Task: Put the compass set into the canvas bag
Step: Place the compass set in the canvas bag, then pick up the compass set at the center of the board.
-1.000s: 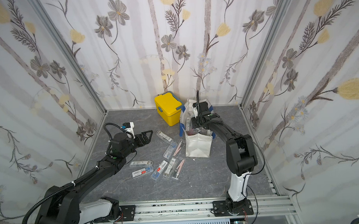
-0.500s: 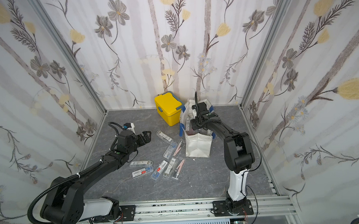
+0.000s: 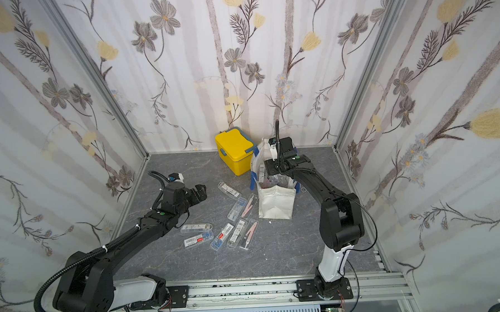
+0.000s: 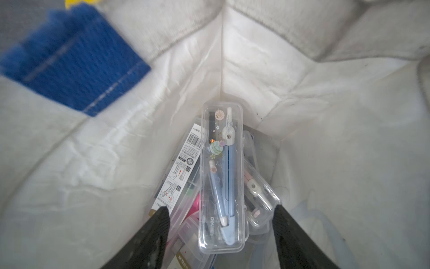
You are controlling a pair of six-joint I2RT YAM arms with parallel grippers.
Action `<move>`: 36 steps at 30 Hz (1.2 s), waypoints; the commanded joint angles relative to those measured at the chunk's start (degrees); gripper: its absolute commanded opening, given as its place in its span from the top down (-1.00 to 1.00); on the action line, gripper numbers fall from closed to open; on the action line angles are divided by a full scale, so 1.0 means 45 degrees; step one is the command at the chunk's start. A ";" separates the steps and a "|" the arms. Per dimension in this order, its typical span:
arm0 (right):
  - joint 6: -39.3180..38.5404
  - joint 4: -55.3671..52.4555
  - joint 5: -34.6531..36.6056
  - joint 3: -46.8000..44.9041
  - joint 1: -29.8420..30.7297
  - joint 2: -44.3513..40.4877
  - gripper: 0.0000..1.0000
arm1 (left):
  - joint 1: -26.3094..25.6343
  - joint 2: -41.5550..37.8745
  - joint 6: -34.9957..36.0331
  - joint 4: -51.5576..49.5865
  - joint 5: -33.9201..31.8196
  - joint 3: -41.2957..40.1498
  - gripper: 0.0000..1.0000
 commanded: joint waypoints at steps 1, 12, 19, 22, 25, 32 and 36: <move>0.0027 0.1036 0.0240 -0.0497 0.0006 -0.0794 -0.56 | -0.0027 -0.0237 -0.1147 -0.1318 -0.0542 0.0150 -1.00; 0.0721 0.6003 0.0443 -0.4605 -0.0029 -0.4907 -0.99 | -0.0034 -0.1078 -0.2544 -0.5466 -0.1054 0.0509 -1.00; 0.1040 0.7000 -0.1909 -0.5649 -0.0025 -0.5931 -0.99 | -0.0095 -0.1335 -0.3104 -0.7139 -0.0031 0.0224 -1.00; 0.1218 0.7437 -0.2765 -0.6041 0.0012 -0.6142 -0.99 | -0.0191 -0.1569 -0.3450 -0.7397 0.0386 -0.0077 -1.00; 0.1218 0.7972 -0.3098 -0.6455 0.0095 -0.6344 -0.99 | -0.0356 -0.1789 -0.3858 -0.7287 0.0872 -0.0468 -1.00; 0.1162 0.8207 -0.3143 -0.6571 0.0270 -0.6330 -0.99 | -0.0571 -0.1534 -0.4322 -0.6402 0.1274 -0.1273 -1.00; 0.1164 0.8262 -0.3207 -0.6610 0.0340 -0.6261 -0.99 | -0.0579 -0.1195 -0.4467 -0.5400 0.1283 -0.1447 -1.00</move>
